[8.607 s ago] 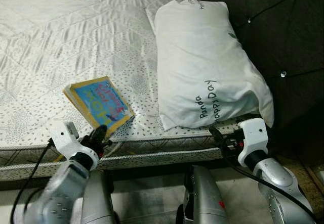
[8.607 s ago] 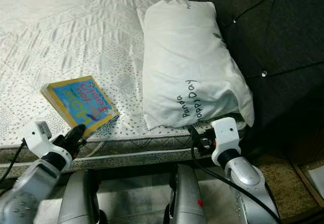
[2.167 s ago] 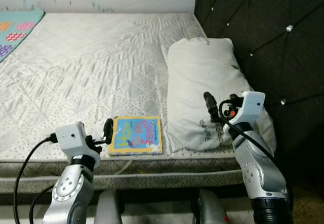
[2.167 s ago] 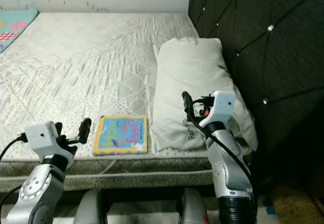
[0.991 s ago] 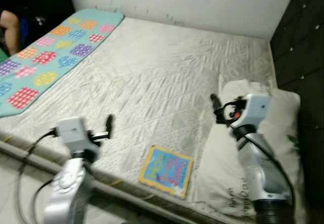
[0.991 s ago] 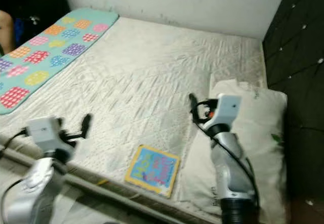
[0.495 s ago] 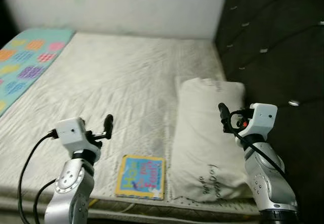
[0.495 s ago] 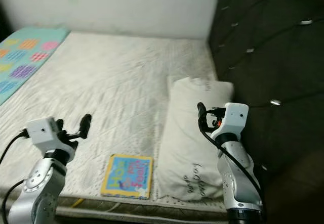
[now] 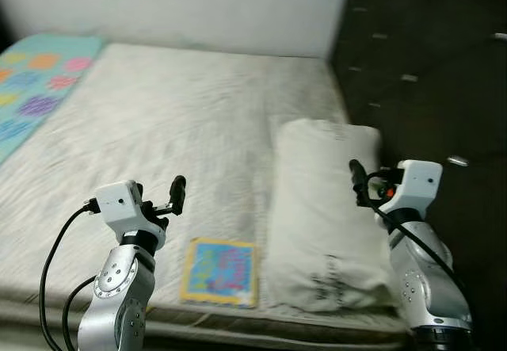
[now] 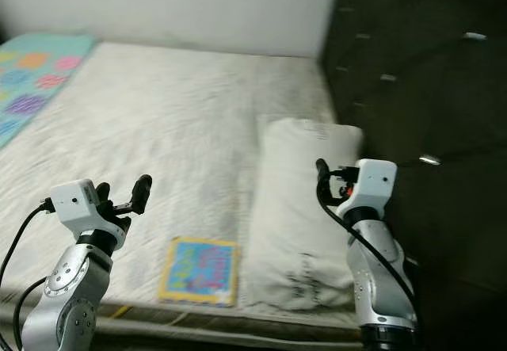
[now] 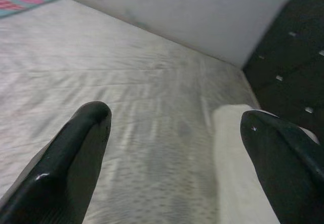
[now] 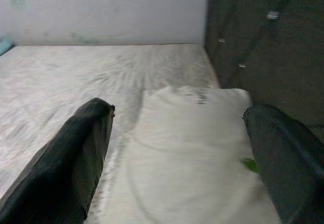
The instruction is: Clean up the room
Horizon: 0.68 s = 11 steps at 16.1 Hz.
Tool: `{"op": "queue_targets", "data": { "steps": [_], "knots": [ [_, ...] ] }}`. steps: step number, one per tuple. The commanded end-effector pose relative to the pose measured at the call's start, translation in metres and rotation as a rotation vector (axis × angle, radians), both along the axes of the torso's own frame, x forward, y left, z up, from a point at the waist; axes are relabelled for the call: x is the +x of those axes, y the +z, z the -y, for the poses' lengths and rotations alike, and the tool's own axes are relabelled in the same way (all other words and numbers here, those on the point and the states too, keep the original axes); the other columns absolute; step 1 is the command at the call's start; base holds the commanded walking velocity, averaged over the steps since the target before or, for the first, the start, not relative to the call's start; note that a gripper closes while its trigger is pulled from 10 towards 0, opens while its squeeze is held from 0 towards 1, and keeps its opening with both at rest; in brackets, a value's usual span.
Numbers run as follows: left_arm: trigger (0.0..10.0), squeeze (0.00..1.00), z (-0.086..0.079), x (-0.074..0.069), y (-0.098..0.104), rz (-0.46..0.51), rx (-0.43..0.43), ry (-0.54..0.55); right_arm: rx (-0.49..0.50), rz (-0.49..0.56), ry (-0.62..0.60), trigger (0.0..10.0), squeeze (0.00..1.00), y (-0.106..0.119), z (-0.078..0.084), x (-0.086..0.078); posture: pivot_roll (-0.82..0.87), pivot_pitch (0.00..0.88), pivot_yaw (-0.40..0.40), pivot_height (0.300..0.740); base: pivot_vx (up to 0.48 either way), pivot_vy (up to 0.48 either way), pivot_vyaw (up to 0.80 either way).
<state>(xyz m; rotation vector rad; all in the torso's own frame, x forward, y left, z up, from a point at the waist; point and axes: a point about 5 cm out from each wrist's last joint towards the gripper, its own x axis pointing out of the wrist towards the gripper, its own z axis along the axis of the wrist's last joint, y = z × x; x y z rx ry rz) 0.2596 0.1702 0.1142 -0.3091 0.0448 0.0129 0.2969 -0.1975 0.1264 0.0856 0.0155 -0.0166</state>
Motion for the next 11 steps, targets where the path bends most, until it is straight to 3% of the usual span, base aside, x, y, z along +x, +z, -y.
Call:
{"op": "queue_targets", "data": {
  "steps": [1, 11],
  "knots": [
    [10.0, 0.00, -0.0014, -0.0002, -0.0010, 0.001, 0.000, 0.003, 0.001, 0.009, 0.025, 10.0, 0.00, 0.0016, -0.0051, 0.0016, -0.02, 0.000, 0.004, 0.740, 0.000, 0.461, 0.00],
    [10.0, 0.00, -0.0012, 0.0002, -0.0023, 0.001, -0.012, 0.009, -0.021, -0.005, 0.044, 10.0, 0.00, -0.0014, -0.0052, 0.0007, -0.03, 0.000, -0.003, 0.740, 0.000, 0.480, 0.00]
  ]
}}
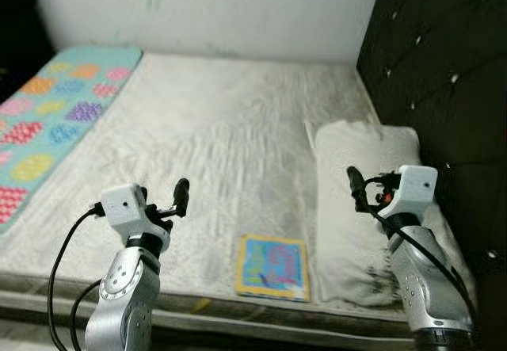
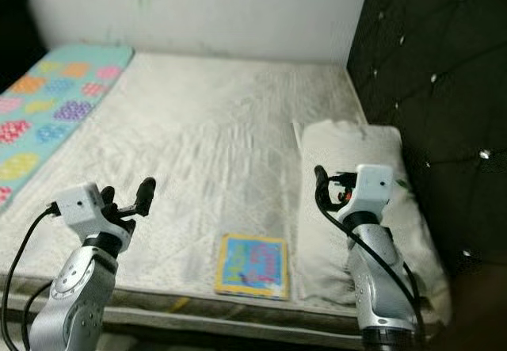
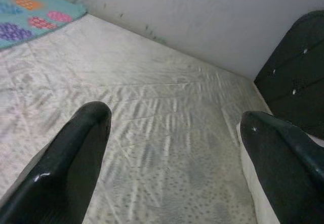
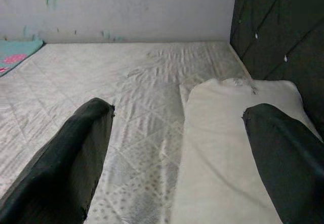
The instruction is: Clean up the room
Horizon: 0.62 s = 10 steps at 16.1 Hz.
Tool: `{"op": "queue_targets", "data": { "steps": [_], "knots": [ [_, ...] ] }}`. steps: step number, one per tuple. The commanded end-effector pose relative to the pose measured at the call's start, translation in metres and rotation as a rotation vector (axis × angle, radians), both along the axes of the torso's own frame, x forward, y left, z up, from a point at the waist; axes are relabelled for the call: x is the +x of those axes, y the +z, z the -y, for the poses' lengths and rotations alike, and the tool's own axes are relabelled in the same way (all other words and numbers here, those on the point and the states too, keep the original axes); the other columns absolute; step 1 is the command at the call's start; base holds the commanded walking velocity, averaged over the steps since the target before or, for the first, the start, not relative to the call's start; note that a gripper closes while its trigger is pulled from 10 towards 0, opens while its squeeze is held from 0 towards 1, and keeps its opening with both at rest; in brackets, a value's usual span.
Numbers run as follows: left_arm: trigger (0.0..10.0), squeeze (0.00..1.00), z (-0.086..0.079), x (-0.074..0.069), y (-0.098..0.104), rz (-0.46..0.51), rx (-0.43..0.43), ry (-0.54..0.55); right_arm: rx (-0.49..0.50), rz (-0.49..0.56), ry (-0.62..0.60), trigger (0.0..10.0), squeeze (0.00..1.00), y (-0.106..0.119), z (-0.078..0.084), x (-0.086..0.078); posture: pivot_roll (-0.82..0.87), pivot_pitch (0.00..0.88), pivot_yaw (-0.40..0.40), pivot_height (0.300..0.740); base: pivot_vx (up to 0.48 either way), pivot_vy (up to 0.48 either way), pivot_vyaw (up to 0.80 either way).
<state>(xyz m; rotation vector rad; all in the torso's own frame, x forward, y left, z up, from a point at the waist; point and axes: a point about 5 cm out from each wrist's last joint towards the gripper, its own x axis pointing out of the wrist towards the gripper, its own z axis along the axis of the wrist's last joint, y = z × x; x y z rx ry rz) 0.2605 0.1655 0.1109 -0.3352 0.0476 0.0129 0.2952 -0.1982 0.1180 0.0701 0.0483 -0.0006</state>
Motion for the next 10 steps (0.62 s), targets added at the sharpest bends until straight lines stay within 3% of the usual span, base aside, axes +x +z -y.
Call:
{"op": "queue_targets", "data": {
  "steps": [1, 3, 8, 10],
  "knots": [
    [10.0, 0.00, -0.0056, -0.0002, 0.0011, 0.004, 0.012, 0.009, -0.010, 0.027, 0.030, 10.0, 0.00, 0.0073, -0.0059, 0.0025, -0.03, 0.000, -0.005, 0.740, 0.000, 0.480, 0.00],
    [10.0, 0.00, -0.0045, 0.0000, 0.0008, 0.004, 0.006, 0.012, -0.016, 0.023, 0.031, 10.0, 0.00, 0.0075, -0.0047, 0.0029, -0.03, 0.000, -0.008, 0.740, 0.000, 0.480, 0.00],
    [10.0, 0.00, -0.0024, -0.0002, 0.0007, 0.006, -0.005, 0.015, -0.026, 0.025, 0.036, 10.0, 0.00, 0.0086, -0.0029, 0.0034, -0.04, 0.000, -0.014, 0.740, 0.000, 0.480, -0.76],
    [10.0, 0.00, -0.0023, -0.0005, 0.0006, 0.006, -0.009, 0.015, -0.031, 0.024, 0.039, 10.0, 0.00, 0.0086, -0.0025, 0.0033, -0.04, 0.000, -0.016, 0.740, 0.000, 0.480, 0.00]
  ]
}}
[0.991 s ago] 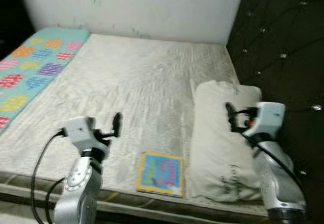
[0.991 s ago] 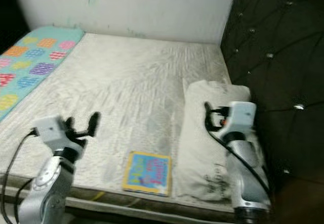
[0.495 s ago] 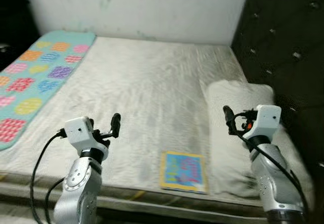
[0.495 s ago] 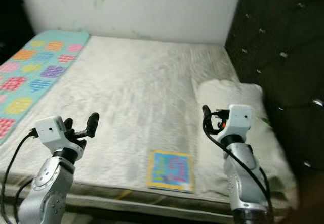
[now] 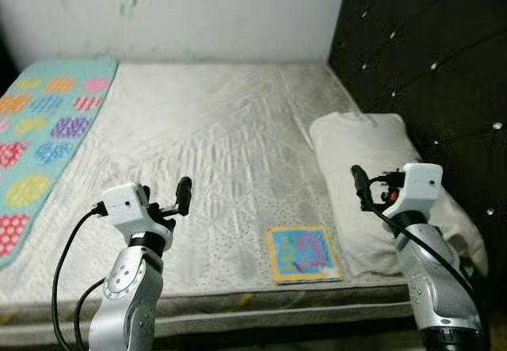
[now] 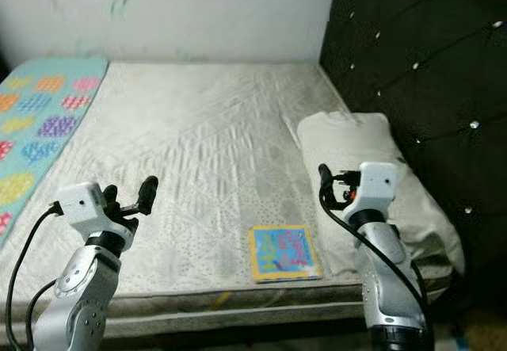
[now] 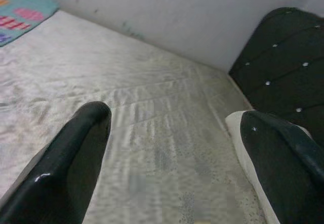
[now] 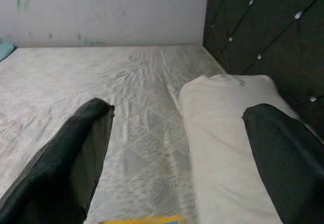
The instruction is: Clean up the room
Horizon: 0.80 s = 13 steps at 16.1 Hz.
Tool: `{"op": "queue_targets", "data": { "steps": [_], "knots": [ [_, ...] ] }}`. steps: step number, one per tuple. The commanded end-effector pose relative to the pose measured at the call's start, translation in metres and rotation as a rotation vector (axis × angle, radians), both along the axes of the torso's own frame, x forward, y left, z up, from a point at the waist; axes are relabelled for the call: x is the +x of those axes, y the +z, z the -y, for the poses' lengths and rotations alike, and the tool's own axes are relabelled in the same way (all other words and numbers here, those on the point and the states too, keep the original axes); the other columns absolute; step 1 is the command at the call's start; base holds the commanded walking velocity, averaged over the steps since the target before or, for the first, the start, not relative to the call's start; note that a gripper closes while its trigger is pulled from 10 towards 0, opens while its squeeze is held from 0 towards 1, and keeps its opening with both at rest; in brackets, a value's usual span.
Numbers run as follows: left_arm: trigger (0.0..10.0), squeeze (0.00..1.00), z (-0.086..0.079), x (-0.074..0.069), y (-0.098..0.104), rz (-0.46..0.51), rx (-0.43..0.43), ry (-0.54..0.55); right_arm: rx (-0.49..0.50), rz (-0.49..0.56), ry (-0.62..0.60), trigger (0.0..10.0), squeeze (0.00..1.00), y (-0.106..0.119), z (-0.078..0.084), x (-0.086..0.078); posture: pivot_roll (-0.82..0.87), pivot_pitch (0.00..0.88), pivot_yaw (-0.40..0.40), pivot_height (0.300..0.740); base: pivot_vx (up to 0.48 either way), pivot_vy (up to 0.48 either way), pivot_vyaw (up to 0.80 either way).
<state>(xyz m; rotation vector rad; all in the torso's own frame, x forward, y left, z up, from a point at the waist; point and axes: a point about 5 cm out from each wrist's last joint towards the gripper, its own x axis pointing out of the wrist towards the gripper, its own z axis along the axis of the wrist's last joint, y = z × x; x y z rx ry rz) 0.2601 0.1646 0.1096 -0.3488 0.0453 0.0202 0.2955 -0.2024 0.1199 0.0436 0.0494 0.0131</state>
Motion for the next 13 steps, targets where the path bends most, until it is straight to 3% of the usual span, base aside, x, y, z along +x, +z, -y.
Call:
{"op": "queue_targets", "data": {
  "steps": [1, 13],
  "knots": [
    [10.0, 0.00, -0.0029, -0.0001, 0.0019, 0.006, 0.001, 0.005, -0.006, 0.024, 0.027, 10.0, 0.00, 0.0069, -0.0065, 0.0029, -0.04, 0.000, -0.017, 0.740, 0.000, 0.480, 0.00],
    [10.0, 0.00, -0.0043, -0.0024, -0.0016, -0.008, -0.014, 0.015, -0.026, -0.012, 0.098, 10.0, 0.00, 0.0011, -0.0114, 0.0018, -0.04, 0.000, -0.023, 0.740, 0.000, 0.480, 0.00]
  ]
}}
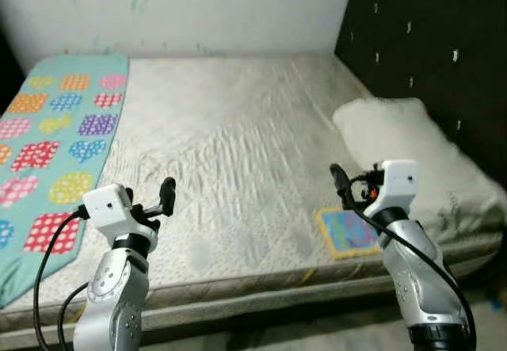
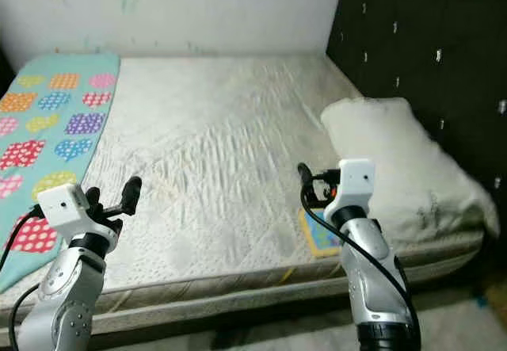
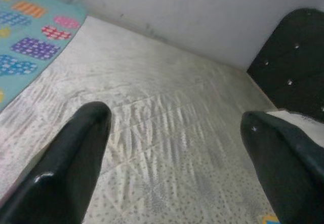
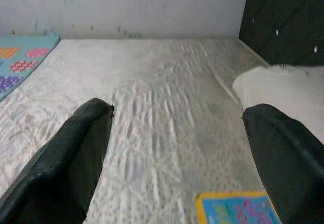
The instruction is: Clean up the room
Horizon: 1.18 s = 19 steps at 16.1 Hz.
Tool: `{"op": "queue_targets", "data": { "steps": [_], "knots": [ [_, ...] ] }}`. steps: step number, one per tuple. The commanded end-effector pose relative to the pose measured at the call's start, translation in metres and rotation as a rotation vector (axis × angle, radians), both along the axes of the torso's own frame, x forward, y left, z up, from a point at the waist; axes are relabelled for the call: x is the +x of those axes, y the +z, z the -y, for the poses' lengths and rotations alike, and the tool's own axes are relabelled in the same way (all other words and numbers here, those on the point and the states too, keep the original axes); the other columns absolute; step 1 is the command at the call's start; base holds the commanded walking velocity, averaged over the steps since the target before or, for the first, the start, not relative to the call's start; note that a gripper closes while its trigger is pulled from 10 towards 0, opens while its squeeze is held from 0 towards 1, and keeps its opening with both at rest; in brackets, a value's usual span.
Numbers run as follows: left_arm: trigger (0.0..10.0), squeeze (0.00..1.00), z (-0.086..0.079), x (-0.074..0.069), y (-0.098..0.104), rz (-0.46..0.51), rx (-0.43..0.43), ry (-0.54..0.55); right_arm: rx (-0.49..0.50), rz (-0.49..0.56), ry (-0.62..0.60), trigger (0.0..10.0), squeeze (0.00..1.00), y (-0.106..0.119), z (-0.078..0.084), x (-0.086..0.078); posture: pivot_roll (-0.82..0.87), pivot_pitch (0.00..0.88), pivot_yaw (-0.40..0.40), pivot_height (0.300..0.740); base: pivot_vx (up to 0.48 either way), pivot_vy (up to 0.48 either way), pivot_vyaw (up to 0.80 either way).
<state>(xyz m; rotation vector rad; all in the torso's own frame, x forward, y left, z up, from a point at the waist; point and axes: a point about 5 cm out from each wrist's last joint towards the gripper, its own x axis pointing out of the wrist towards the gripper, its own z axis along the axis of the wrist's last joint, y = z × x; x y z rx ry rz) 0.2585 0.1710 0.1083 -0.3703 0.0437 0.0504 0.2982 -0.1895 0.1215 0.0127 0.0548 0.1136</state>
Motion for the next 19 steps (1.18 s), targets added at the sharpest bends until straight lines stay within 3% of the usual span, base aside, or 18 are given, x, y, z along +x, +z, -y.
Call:
{"op": "queue_targets", "data": {
  "steps": [1, 14, 19],
  "knots": [
    [10.0, 0.00, 0.0004, -0.0019, -0.0023, -0.017, 0.005, -0.007, -0.002, -0.033, 0.025, 10.0, 0.00, -0.0053, -0.0018, -0.0031, -0.04, 0.000, -0.025, 0.740, 0.000, 0.480, 0.00],
    [10.0, 0.00, 0.0003, -0.0022, -0.0024, -0.024, -0.011, 0.003, -0.028, -0.067, 0.108, 10.0, 0.00, -0.0098, -0.0070, -0.0082, -0.05, 0.000, -0.030, 0.740, 0.000, 0.480, 0.00],
    [10.0, 0.00, 0.0011, -0.0030, 0.0046, 0.034, -0.015, -0.025, -0.041, -0.061, 0.116, 10.0, 0.00, -0.0091, -0.0081, -0.0095, -0.05, 0.000, -0.029, 0.740, 0.049, 0.057, 0.00]
  ]
}}
